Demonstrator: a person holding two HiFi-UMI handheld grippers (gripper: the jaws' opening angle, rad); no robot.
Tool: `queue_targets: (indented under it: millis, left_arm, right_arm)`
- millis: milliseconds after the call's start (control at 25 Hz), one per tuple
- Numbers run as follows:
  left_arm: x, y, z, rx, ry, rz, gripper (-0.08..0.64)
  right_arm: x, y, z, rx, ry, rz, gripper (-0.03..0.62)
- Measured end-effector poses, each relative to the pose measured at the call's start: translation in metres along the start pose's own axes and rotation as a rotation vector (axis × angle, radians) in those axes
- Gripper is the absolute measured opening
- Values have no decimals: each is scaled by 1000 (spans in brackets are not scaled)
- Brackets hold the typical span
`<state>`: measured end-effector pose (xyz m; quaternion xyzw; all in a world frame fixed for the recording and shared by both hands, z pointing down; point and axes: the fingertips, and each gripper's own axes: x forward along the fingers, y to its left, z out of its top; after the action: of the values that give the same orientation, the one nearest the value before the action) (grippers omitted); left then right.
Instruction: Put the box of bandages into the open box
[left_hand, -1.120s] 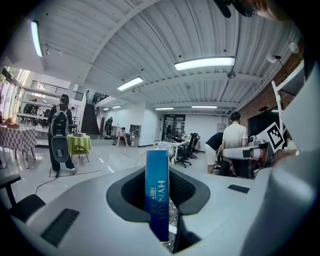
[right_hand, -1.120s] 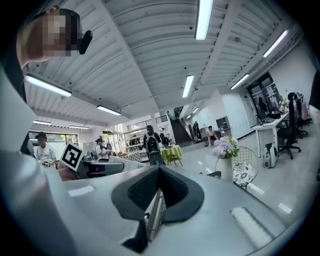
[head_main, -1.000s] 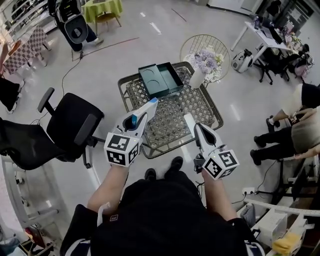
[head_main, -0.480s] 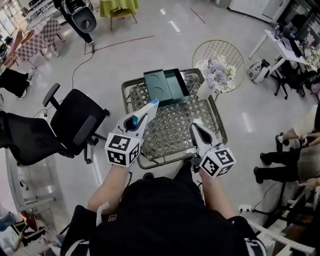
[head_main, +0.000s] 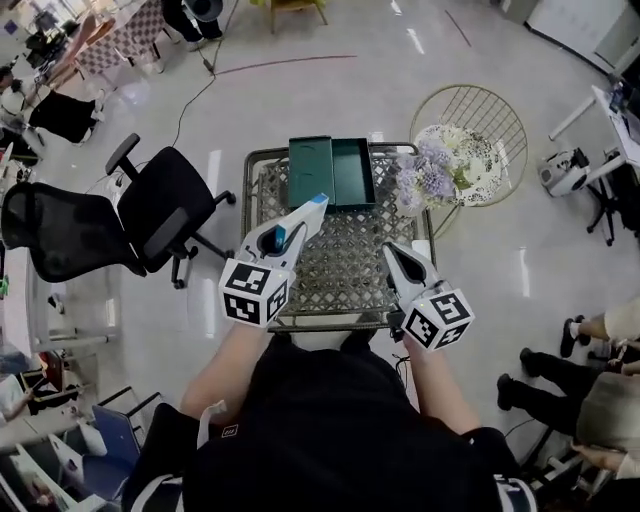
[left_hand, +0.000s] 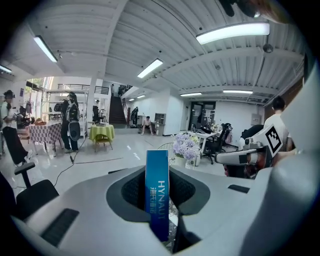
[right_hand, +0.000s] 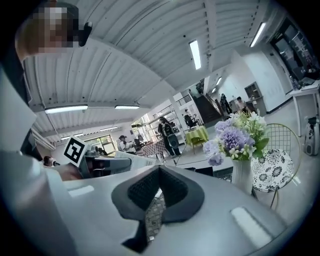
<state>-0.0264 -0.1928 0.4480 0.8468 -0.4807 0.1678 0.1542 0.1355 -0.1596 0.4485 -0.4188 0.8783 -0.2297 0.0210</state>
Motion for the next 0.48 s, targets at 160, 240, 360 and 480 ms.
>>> queue_targets:
  millis: [160,240,360,480]
  left_arm:
    - [15,-14,-8,1,31,42,81]
    - [19,-16,-10,-2,40,54,82]
    - [23,-17,-13,-5,47,65,81]
    - [22,-14,-15,-12,38,67,83]
  right_arm:
    - [0,-24,-7,-3,38,55,8]
    - [4,-31,-12,5,57,71,8]
    - [14,-31,-26,41,88,96,8]
    - [23,-14,-40,61,125,133,8]
